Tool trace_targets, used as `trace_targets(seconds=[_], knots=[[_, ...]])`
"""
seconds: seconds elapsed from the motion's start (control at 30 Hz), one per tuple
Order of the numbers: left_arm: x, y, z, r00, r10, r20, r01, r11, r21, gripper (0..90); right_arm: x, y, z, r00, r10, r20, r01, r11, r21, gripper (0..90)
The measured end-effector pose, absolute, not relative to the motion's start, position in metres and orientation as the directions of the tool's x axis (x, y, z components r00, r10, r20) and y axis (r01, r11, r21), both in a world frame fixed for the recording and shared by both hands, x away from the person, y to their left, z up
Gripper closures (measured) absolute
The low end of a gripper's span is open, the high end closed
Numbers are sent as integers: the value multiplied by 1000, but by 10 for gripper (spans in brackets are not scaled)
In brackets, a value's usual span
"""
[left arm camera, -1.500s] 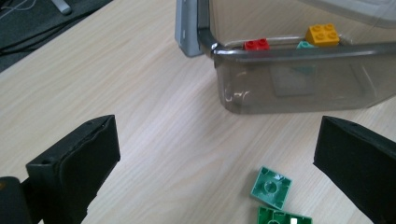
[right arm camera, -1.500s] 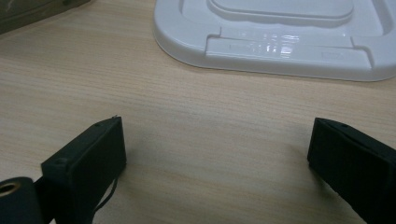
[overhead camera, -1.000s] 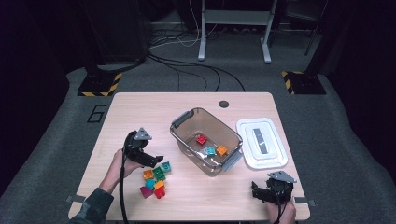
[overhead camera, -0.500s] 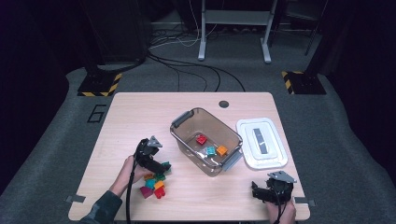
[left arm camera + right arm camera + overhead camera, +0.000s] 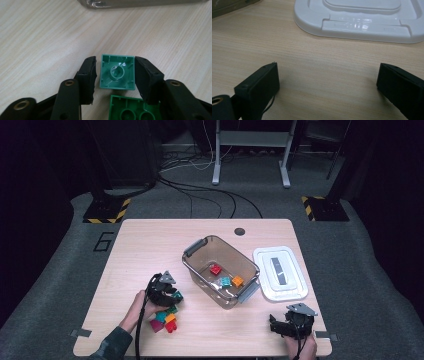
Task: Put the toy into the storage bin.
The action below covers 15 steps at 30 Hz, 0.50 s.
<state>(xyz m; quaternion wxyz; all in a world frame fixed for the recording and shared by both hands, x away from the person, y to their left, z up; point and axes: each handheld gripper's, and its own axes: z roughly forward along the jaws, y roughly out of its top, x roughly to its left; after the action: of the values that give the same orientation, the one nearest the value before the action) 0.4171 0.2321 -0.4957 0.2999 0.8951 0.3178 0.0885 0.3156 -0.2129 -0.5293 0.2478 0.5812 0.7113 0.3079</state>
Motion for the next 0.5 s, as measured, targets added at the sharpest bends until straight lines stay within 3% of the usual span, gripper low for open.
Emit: trace_targets(seconds=[0.1, 0.5], knots=[[416, 232, -498, 785, 618, -35, 515, -622, 590, 574, 316, -213, -529, -202, 979, 4, 674, 136, 726, 35], [417, 232, -500, 779, 625, -50, 534, -619, 576, 572, 316, -213, -529, -200, 980, 5, 674, 134, 726, 35]])
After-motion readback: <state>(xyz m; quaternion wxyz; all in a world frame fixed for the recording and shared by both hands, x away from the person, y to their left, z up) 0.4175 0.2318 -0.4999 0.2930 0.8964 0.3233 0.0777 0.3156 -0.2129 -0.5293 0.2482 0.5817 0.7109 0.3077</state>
